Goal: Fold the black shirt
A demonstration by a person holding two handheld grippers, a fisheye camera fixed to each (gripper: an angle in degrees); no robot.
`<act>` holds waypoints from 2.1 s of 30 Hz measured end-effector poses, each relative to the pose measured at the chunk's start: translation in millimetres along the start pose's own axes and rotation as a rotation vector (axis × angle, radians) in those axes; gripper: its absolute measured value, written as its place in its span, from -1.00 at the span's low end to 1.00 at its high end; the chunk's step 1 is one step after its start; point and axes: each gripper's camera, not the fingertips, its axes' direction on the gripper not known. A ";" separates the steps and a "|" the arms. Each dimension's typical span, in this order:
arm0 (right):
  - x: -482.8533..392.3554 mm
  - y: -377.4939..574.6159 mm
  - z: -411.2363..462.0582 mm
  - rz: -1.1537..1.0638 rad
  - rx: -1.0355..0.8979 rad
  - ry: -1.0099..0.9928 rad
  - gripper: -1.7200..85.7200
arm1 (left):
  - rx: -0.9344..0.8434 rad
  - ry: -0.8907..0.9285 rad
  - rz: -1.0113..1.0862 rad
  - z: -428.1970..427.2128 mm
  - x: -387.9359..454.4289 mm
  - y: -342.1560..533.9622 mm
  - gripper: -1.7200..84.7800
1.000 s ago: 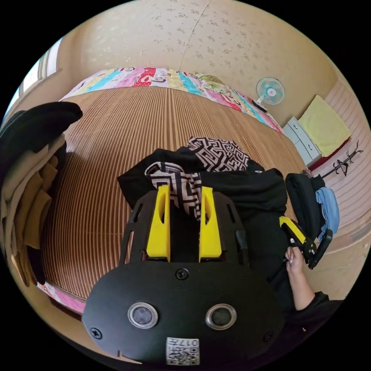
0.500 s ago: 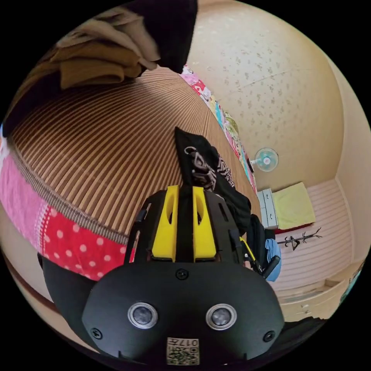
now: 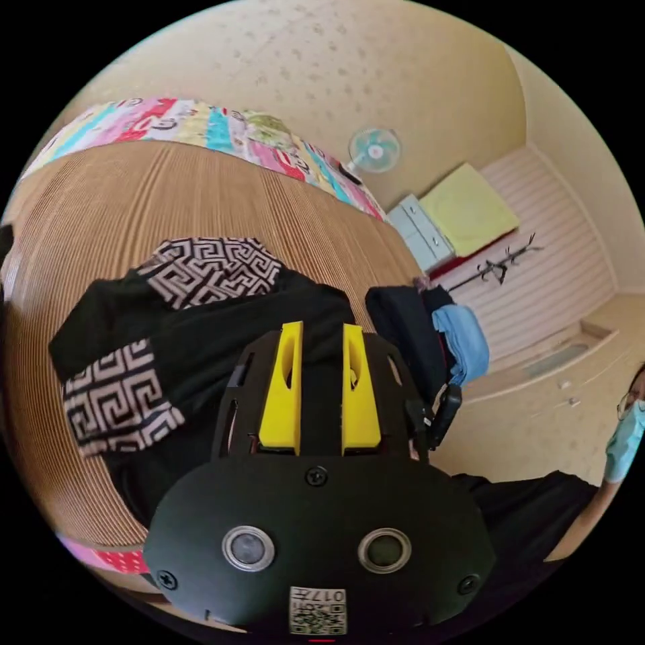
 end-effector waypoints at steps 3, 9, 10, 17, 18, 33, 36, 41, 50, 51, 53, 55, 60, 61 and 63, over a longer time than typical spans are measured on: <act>14.9 3.6 -18.0 0.031 0.028 -0.030 -0.77 | -0.162 -0.178 0.240 56.5 61.7 -55.8 -0.72; 46.0 -12.7 -23.9 0.008 0.012 -0.105 -0.70 | -0.366 -0.301 0.402 127.6 115.7 -132.8 -0.70; 48.4 -19.1 -19.2 -0.009 -0.006 -0.125 -0.70 | -0.400 -0.317 0.412 141.6 118.4 -143.3 -0.69; 57.7 -19.5 -5.9 -0.023 -0.044 -0.124 -0.78 | -0.565 -0.337 0.685 192.9 155.3 -162.4 -0.73; 61.0 -16.6 -4.7 -0.013 -0.045 -0.126 -0.79 | -0.621 -0.354 0.724 202.2 158.5 -162.8 -0.73; 71.3 -18.5 -6.1 -0.002 -0.067 0.000 -0.90 | -0.686 -0.038 0.319 185.0 76.3 -243.0 -0.87; 85.8 -11.6 -13.9 0.122 -0.032 0.089 -0.91 | -0.589 0.134 0.119 169.9 29.8 -257.1 -0.92; 106.4 -6.4 -16.3 0.191 -0.032 0.054 -0.92 | -0.474 0.248 -0.063 171.8 -24.7 -251.6 -0.97; 102.3 -4.5 -13.7 0.160 -0.047 0.114 -0.92 | -0.220 0.357 -0.145 146.5 -82.8 -218.8 -0.85; 101.0 -4.2 -13.6 0.153 -0.048 0.123 -0.92 | -0.196 0.384 -0.095 135.4 -83.9 -219.5 -0.83; 101.7 -3.2 -13.9 0.155 -0.044 0.123 -0.92 | -0.211 0.370 -0.044 122.4 -83.8 -220.8 -0.78; 104.7 -2.0 -14.5 0.164 -0.042 0.110 -0.92 | -0.238 0.325 -0.001 106.2 -82.7 -219.8 -0.73; 111.7 0.0 -15.5 0.180 -0.041 0.073 -0.92 | -0.322 0.368 0.017 91.0 -86.6 -211.5 -0.70; 113.3 0.7 -15.8 0.184 -0.040 0.064 -0.92 | -0.288 0.379 0.001 83.2 -89.8 -207.3 -0.71; 115.2 1.9 -15.7 0.190 -0.038 0.052 -0.92 | -0.252 0.455 -0.035 77.4 -96.3 -201.3 -0.71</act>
